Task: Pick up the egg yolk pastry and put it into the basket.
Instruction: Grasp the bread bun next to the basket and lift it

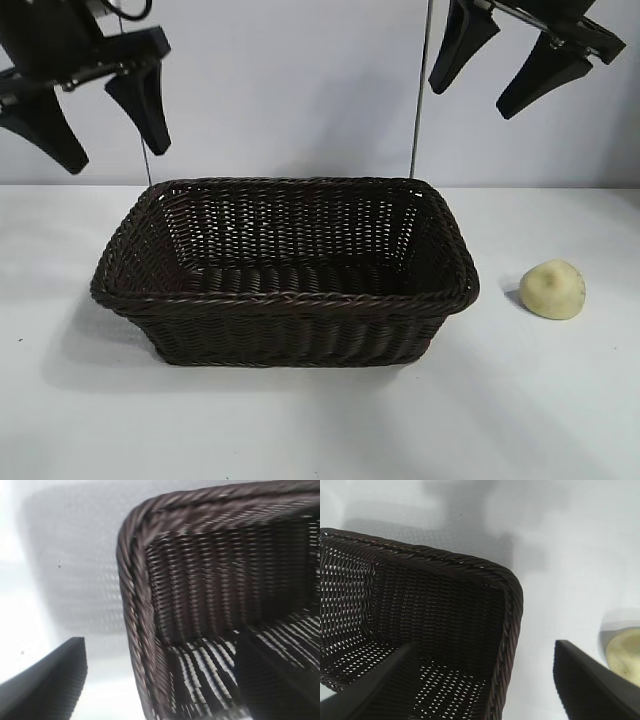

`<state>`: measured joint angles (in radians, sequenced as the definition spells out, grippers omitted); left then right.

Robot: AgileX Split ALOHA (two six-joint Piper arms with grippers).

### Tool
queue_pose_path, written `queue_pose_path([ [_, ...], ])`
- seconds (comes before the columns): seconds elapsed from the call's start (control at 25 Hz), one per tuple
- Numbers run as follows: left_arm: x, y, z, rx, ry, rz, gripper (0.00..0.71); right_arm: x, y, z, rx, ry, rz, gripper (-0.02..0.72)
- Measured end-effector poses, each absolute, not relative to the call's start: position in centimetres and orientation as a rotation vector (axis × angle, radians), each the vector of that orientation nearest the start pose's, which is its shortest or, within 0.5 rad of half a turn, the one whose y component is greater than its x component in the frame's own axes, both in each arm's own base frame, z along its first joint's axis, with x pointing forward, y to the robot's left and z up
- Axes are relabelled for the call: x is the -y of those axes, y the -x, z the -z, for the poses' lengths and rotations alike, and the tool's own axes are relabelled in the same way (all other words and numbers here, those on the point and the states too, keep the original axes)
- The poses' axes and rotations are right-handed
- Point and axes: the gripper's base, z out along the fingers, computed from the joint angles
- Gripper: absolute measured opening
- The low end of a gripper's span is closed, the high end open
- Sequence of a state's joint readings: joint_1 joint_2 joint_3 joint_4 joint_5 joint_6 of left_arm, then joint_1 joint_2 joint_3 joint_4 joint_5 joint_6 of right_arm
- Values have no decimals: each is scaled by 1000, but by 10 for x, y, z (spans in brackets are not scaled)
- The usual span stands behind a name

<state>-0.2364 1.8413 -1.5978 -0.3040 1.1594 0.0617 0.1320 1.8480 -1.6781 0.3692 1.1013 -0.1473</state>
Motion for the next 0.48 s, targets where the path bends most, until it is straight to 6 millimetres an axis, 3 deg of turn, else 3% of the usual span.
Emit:
queue_pose_path([
  [0.12, 115, -357, -294, -2859, -297, 511, 585, -82, -394, -306, -2704, 239, -490, 538],
  [0.24, 119, -347, -288, -2850, -264, 601, 585, -82, -394, -306, -2704, 239, -489, 538],
  [0.48, 129, -349, -279, -2754, -142, 801, 585, -82, -394, -306, -2703, 238, -489, 538],
])
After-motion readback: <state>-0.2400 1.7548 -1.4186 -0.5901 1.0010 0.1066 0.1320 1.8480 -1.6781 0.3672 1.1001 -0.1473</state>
